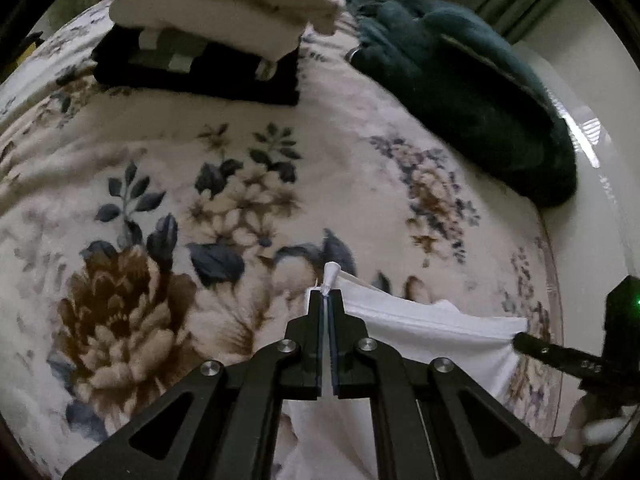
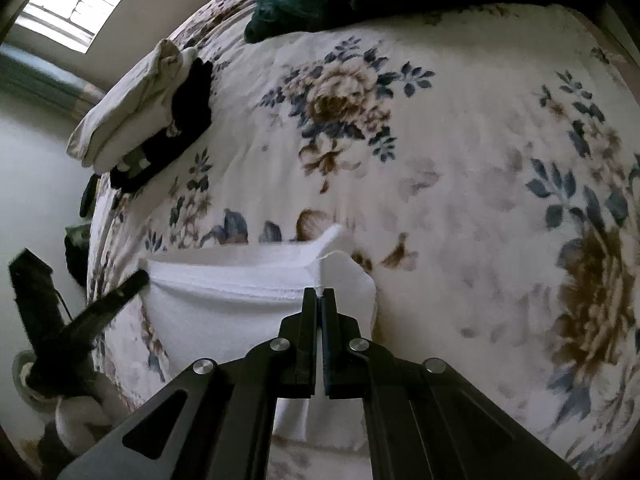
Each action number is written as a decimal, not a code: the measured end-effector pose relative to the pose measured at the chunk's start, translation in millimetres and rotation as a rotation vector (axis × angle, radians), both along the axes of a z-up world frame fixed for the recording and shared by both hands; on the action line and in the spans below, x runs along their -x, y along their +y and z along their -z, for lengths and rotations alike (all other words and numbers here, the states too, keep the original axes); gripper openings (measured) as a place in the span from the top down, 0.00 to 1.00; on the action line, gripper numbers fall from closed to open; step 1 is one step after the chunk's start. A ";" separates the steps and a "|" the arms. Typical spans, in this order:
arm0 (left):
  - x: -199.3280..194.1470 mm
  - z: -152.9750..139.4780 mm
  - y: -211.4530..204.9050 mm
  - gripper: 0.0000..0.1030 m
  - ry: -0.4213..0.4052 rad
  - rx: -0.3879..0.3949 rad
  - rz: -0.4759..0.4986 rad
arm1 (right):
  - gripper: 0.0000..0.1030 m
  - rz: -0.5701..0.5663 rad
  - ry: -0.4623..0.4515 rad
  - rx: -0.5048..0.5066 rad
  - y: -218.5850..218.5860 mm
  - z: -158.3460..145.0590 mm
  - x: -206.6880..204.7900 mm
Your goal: Fold small clothes
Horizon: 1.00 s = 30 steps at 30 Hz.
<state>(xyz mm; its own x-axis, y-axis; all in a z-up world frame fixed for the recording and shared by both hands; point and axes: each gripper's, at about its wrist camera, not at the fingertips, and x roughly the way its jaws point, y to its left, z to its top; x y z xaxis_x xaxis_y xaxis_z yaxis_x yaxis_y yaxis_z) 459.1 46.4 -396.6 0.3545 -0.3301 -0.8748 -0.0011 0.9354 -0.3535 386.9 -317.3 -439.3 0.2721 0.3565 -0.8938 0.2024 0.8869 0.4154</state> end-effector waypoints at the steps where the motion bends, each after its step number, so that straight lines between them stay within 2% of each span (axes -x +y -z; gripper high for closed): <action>1: -4.3 6.2 -1.8 0.99 0.005 -0.014 0.004 | 0.98 -0.008 -0.003 0.013 2.7 2.8 -5.6; 5: -22.8 42.4 0.5 0.99 0.079 -0.014 0.003 | 0.98 -0.023 0.000 0.073 10.4 22.6 -29.2; 8: -29.4 73.6 -0.3 0.99 0.160 0.013 -0.006 | 0.98 -0.022 0.045 0.088 11.4 49.1 -45.0; 10: -26.5 81.5 -1.0 0.99 0.196 0.036 0.000 | 0.98 -0.037 0.123 0.013 9.2 70.2 -52.0; 12: -20.0 73.9 3.5 0.98 0.196 0.075 -0.004 | 0.97 0.000 0.175 -0.099 -4.8 76.9 -48.6; 13: -16.5 67.8 8.0 0.97 0.194 0.108 -0.012 | 0.91 0.022 0.169 -0.138 -13.3 74.7 -44.0; 14: -13.8 62.4 13.9 0.97 0.194 0.144 -0.029 | 0.75 0.044 0.159 -0.171 -22.8 71.1 -39.5; 15: -9.4 56.7 19.9 0.92 0.195 0.173 -0.050 | 0.64 0.072 0.144 -0.222 -35.9 65.9 -30.2; 16: -3.9 50.5 26.6 0.81 0.200 0.186 -0.077 | 0.52 0.096 0.143 -0.247 -45.1 62.8 -22.3; 17: 4.4 43.4 33.3 0.74 0.194 0.227 -0.098 | 0.52 0.118 0.147 -0.262 -53.0 61.1 -14.0; 18: 13.5 38.3 37.6 0.58 0.191 0.259 -0.113 | 0.52 0.137 0.161 -0.301 -61.4 61.5 -0.8; 19: 22.5 34.5 40.7 0.50 0.193 0.282 -0.132 | 0.52 0.145 0.173 -0.328 -65.0 62.8 6.6; 23: 58.2 25.9 37.0 0.50 0.214 0.349 -0.131 | 0.52 0.165 0.226 -0.450 -64.5 76.2 42.3; 25: 69.0 29.9 25.3 0.52 0.233 0.318 -0.100 | 0.52 0.154 0.246 -0.469 -53.2 87.6 51.5; 26: 72.9 33.9 17.2 0.54 0.242 0.288 -0.081 | 0.58 0.153 0.252 -0.480 -48.5 92.8 53.1; 27: 76.7 37.5 11.6 0.69 0.242 0.273 -0.071 | 0.68 0.151 0.251 -0.490 -44.2 95.4 54.4; 28: 79.7 39.6 7.1 0.98 0.237 0.260 -0.064 | 0.99 0.146 0.247 -0.502 -37.8 97.8 55.9; 30: 84.8 36.6 1.1 0.98 0.197 0.205 -0.058 | 0.98 0.155 0.211 -0.494 -33.2 91.7 55.3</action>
